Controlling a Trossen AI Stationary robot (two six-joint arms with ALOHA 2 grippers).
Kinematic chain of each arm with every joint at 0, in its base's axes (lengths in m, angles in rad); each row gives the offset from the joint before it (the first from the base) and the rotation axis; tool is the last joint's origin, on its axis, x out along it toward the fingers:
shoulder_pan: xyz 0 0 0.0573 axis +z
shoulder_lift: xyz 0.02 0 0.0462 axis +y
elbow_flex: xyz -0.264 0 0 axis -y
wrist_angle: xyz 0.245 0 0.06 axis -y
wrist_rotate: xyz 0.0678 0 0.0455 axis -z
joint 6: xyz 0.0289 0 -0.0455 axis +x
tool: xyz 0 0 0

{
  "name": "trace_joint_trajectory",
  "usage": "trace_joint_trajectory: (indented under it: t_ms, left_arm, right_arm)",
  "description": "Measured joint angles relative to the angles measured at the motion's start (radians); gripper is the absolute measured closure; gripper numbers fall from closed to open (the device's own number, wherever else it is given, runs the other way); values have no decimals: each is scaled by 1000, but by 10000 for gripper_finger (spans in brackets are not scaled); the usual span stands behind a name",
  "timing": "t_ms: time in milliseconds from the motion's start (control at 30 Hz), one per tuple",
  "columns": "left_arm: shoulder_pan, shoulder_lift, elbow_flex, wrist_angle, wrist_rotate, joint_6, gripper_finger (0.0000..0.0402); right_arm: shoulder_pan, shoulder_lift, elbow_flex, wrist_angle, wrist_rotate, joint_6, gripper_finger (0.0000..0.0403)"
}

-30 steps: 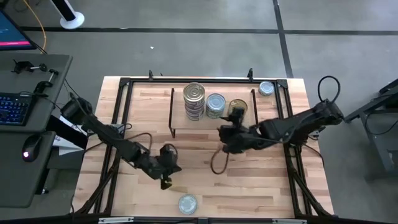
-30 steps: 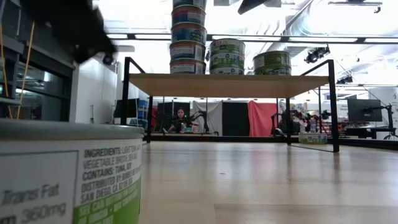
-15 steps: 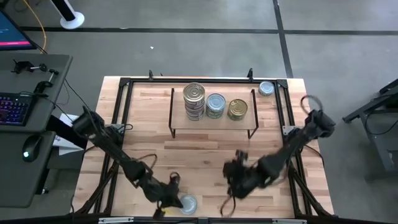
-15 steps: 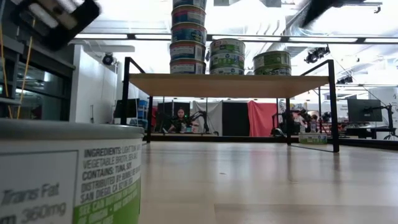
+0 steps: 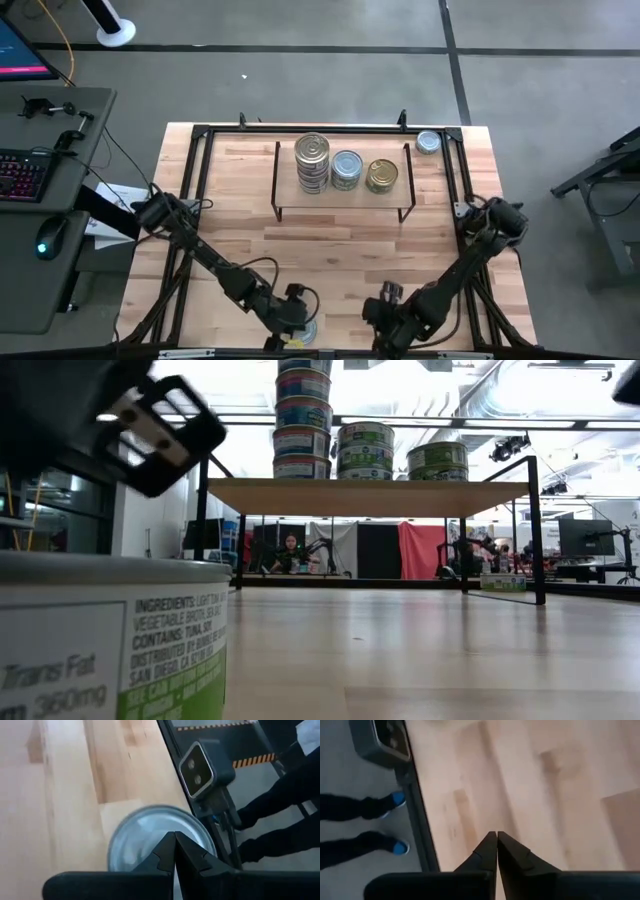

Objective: Stack canned seafood by type on shelf
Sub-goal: Stack the white-green tuna can on top of the white-green tuna can on the shelf

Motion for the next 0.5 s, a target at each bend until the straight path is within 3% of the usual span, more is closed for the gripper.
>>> trace_joint_trajectory:
  t_ms: [167,300,500]
  left_arm:
    - [29,1,0,-9,0,55,401]
    - [65,1,0,-18,15,88,401]
    - [98,-15,-2,-74,171,93,401]
  right_arm:
    - [-13,51,0,80,-83,-12,402]
    - [-29,61,0,92,-80,-11,402]
    - [-56,35,-1,20,-36,-12,403]
